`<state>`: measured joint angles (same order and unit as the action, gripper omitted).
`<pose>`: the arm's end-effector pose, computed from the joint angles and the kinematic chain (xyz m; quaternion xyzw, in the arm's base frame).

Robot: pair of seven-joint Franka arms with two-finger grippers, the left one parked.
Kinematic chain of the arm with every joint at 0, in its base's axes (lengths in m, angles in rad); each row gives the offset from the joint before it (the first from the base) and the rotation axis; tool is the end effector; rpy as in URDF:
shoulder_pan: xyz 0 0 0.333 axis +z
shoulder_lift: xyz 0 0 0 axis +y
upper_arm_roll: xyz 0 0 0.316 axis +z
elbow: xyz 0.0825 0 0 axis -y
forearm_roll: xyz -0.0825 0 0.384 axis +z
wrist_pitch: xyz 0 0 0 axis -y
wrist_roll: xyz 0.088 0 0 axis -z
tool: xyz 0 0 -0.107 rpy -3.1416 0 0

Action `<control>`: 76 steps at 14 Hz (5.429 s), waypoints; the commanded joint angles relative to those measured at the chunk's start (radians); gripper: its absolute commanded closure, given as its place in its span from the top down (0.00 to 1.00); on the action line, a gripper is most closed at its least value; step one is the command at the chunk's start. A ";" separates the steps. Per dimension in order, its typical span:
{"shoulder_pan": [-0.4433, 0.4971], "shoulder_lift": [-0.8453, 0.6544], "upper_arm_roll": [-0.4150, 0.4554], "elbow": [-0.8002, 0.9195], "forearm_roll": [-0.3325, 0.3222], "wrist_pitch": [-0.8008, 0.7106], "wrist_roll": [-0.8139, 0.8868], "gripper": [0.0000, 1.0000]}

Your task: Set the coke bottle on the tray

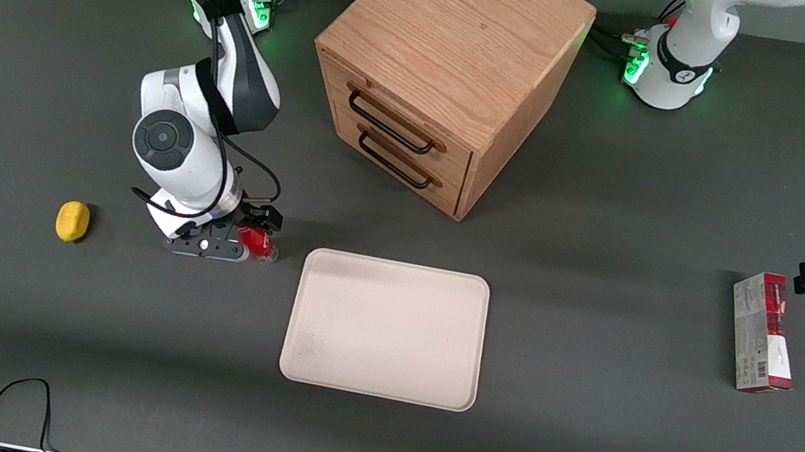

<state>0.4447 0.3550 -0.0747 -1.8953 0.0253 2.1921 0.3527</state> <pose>0.5763 0.2270 0.3121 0.9996 0.0029 -0.0256 0.0129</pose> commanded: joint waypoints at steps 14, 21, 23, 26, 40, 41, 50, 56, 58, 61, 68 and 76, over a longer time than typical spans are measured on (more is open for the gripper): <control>0.008 -0.027 -0.010 0.151 0.008 -0.159 -0.009 0.11; 0.000 -0.045 -0.017 0.626 0.008 -0.644 -0.012 0.10; 0.002 -0.033 -0.017 0.679 0.010 -0.681 -0.017 0.10; 0.008 0.086 -0.007 0.842 0.008 -0.676 -0.014 0.06; 0.039 0.481 0.082 1.082 -0.048 -0.491 0.005 0.00; 0.035 0.510 0.081 1.082 -0.048 -0.461 0.005 0.00; 0.014 0.631 0.075 1.059 -0.048 -0.333 0.012 0.04; 0.014 0.615 0.075 1.038 -0.048 -0.313 0.017 1.00; 0.015 0.575 0.075 1.038 -0.045 -0.357 0.017 1.00; 0.015 0.454 0.076 1.039 -0.045 -0.489 0.017 1.00; 0.000 0.176 0.020 1.007 -0.048 -0.816 -0.023 1.00; -0.239 -0.138 -0.085 0.606 0.036 -0.729 -0.342 1.00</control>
<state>0.2718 0.3225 -0.1718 -1.1295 0.0214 1.3923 0.0665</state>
